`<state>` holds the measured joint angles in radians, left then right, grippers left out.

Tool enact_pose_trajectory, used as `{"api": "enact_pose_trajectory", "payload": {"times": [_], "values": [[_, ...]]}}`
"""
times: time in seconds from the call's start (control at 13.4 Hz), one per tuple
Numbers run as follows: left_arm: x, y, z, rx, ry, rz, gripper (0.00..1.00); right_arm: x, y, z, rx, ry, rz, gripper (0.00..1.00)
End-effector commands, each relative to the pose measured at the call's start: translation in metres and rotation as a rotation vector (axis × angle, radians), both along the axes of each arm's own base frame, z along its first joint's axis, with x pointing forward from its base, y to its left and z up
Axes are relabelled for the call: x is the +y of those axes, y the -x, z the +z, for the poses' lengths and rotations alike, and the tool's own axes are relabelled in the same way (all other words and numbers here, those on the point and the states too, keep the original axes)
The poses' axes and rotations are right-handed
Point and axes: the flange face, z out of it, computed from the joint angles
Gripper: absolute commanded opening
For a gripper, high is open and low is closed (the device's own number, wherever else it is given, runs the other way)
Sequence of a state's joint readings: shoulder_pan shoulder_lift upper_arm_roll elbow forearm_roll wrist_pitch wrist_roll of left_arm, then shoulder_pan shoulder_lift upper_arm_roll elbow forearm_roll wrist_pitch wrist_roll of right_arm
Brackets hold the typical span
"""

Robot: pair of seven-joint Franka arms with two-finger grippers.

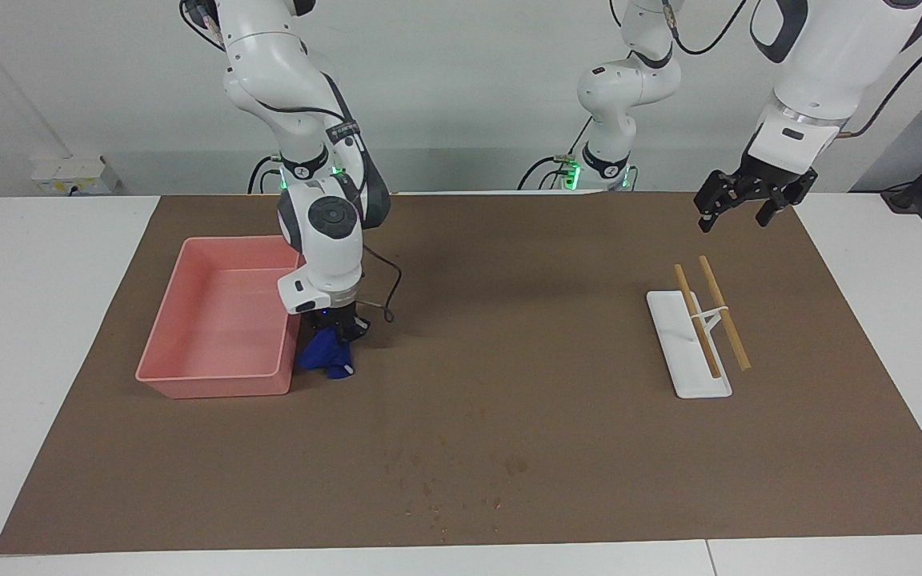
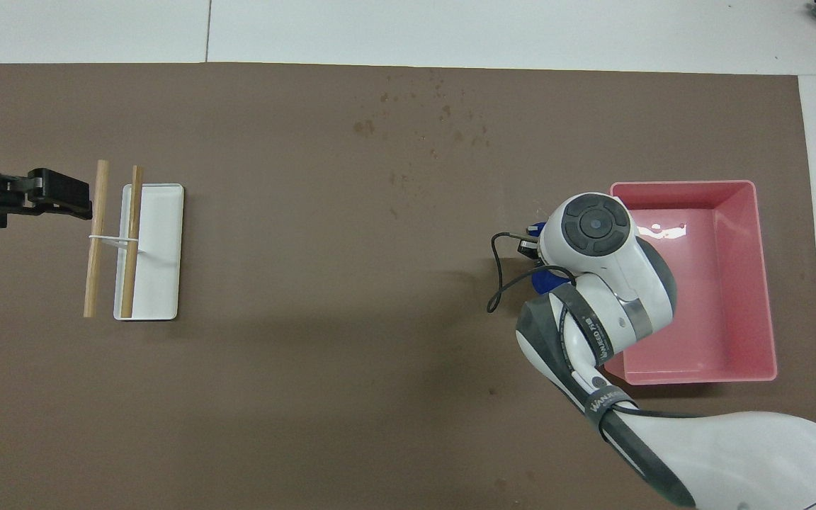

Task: Wipe water with towel using both arms
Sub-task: 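Move the towel with the right gripper over the pink bin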

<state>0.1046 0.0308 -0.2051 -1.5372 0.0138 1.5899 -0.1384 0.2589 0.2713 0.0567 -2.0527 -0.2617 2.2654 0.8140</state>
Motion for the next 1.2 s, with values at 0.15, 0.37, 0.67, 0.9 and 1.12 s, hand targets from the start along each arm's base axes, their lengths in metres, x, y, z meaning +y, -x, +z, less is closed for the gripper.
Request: {"api": "enact_pose_trajectory", "payload": {"times": [0.15, 0.37, 0.67, 0.9, 1.12], "values": [[0.013, 0.003, 0.013, 0.018, 0.008, -0.079, 1.0, 0.008, 0.067, -0.019, 0.154, 0.085, 0.058, 0.0], [0.013, 0.007, 0.003, 0.033, 0.009, -0.078, 1.0, 0.017, 0.093, -0.019, 0.277, 0.07, -0.007, 0.0], [-0.002, 0.01, 0.003, 0.037, 0.008, -0.096, 1.0, 0.031, 0.111, 0.002, 0.346, 0.019, -0.05, 0.0], [-0.001, 0.011, 0.003, 0.044, 0.008, -0.095, 1.0, 0.036, 0.089, 0.044, 0.259, -0.024, -0.051, 0.0], [0.003, 0.01, 0.003, 0.04, 0.008, -0.087, 1.0, 0.027, 0.07, 0.103, 0.188, -0.06, -0.07, 0.0]]}}
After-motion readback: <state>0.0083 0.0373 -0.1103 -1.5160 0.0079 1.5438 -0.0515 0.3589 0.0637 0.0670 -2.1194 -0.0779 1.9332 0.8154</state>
